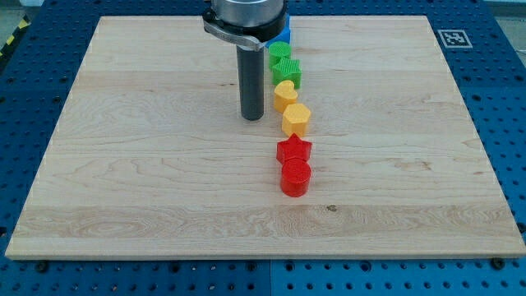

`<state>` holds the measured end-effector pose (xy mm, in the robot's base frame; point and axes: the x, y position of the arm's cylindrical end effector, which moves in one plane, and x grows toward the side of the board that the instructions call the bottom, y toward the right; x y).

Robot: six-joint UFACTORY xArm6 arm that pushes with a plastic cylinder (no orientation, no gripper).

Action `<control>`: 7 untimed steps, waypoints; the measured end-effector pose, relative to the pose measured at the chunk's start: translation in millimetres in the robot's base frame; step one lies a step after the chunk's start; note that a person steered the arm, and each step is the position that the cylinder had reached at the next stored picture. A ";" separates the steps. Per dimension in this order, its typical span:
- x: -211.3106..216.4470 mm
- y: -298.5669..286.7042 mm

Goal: Slide your arm at the bottom center

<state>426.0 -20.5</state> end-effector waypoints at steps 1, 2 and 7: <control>7.5 0.0; 10.5 0.0; 98.5 -12.6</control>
<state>524.5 -33.1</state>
